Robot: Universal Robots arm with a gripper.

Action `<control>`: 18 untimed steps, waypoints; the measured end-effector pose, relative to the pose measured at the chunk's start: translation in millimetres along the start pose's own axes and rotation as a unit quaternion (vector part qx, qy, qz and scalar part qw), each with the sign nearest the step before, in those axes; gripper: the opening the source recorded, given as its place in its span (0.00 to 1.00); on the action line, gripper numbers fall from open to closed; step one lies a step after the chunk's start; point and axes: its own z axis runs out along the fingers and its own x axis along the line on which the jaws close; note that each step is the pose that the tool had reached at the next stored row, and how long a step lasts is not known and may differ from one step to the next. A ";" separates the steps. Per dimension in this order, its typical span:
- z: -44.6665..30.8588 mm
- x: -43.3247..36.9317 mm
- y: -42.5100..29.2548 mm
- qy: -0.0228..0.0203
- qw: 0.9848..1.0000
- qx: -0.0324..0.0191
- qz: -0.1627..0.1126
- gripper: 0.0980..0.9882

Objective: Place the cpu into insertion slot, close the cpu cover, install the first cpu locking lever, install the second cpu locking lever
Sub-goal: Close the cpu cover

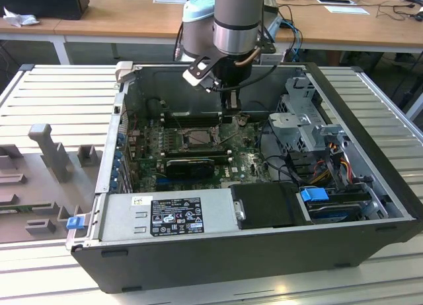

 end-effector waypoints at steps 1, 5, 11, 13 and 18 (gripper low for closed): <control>0.1 0.2 2.3 0.000 1.000 0.000 0.000 0.01; 0.5 0.9 10.4 0.000 1.000 0.000 0.000 0.01; 1.0 1.4 24.5 0.000 1.000 0.000 0.000 0.01; 1.2 1.6 28.3 0.000 1.000 0.000 0.000 0.01; 4.2 1.8 39.1 0.000 1.000 0.000 0.000 0.01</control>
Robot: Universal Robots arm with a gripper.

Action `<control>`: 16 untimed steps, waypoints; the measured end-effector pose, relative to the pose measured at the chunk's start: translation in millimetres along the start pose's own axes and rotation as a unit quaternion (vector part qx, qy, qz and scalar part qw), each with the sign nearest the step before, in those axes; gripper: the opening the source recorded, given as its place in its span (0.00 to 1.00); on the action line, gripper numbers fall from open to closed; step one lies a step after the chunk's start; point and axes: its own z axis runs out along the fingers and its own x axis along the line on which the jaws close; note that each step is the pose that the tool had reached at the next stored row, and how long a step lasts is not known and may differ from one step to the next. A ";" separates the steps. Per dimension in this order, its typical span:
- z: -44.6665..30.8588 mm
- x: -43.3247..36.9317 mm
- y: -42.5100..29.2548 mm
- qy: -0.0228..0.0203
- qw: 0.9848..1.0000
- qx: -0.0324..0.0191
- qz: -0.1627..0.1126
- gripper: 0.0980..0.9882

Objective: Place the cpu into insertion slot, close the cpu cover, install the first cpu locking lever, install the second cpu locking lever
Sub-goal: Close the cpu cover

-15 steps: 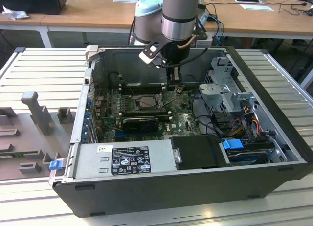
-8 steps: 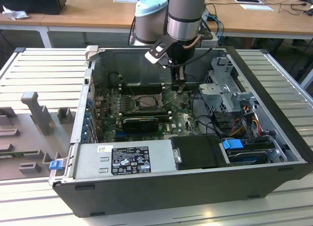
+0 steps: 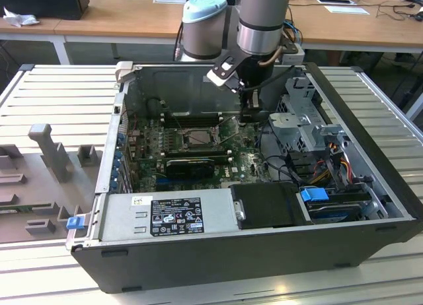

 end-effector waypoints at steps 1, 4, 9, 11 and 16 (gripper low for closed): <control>1.7 0.0 0.3 0.000 1.000 0.000 0.000 0.01; 7.4 -0.1 0.6 0.000 1.000 0.000 0.000 0.01; 7.0 -0.4 -10.1 0.000 1.000 0.001 -0.001 0.01; 6.6 -0.6 -20.0 0.000 1.000 0.001 -0.001 0.01; 5.7 -1.4 -54.1 0.000 1.000 0.001 -0.001 0.01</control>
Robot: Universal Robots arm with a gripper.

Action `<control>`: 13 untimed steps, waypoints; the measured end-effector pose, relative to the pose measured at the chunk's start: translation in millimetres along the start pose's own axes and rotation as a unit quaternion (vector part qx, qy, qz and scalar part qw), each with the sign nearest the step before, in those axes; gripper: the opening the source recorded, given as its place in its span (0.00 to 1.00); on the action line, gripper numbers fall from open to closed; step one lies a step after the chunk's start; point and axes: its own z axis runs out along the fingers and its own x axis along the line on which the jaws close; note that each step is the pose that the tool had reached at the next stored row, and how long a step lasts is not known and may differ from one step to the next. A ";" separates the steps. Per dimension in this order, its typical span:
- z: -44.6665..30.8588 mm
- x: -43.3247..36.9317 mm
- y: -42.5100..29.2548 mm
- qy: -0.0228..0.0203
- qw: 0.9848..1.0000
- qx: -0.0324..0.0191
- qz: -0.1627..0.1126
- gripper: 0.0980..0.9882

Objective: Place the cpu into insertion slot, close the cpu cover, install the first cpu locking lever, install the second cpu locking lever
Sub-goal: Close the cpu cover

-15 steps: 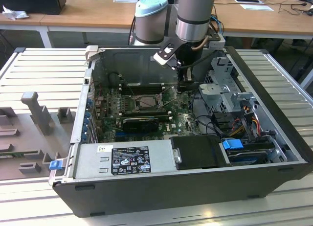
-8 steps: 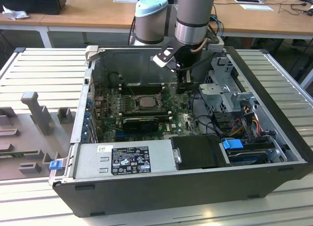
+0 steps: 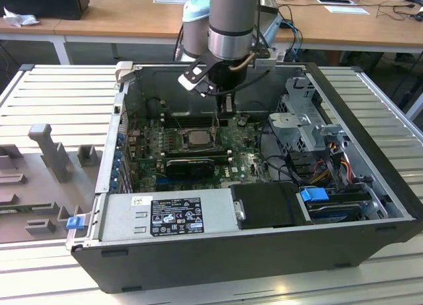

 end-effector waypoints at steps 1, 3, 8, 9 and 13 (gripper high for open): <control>0.7 -0.1 -5.1 0.000 1.000 0.000 0.000 0.01; 3.9 -0.3 -11.1 0.000 1.000 0.000 0.000 0.01; 19.0 -0.7 -25.4 0.000 1.000 0.000 -0.003 0.01; 19.3 -0.7 -31.0 0.000 1.000 0.000 -0.004 0.01; 19.0 -0.5 -40.9 0.000 1.000 0.000 -0.010 0.01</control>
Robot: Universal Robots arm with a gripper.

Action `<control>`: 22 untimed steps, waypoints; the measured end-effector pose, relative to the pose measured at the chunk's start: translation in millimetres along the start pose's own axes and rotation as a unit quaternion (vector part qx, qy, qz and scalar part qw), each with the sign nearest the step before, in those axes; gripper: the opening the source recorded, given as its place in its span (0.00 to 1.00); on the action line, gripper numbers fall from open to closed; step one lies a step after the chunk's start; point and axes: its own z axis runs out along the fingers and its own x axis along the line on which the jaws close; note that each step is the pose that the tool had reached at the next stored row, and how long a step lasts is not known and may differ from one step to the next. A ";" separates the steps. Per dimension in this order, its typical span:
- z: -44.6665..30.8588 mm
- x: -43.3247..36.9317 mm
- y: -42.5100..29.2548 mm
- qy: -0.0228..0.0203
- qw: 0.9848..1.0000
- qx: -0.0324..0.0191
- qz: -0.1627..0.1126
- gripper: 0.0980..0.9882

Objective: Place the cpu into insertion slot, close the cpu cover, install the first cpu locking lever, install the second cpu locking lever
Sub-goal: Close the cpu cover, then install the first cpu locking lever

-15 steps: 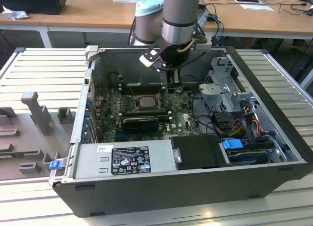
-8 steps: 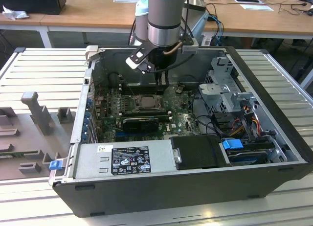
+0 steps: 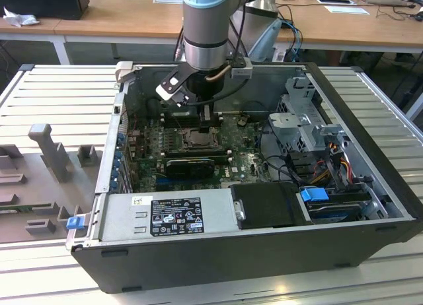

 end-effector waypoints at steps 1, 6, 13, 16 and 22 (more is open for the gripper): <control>-0.1 0.0 -2.4 0.000 1.000 0.000 0.000 0.01; -0.4 0.0 -9.2 0.000 1.000 0.000 0.000 0.01; -7.7 0.1 -12.6 0.002 1.000 0.000 0.000 0.01; -14.4 0.2 -12.3 0.002 1.000 0.000 0.000 0.01; -23.0 0.4 -12.0 0.002 1.000 0.000 0.000 0.01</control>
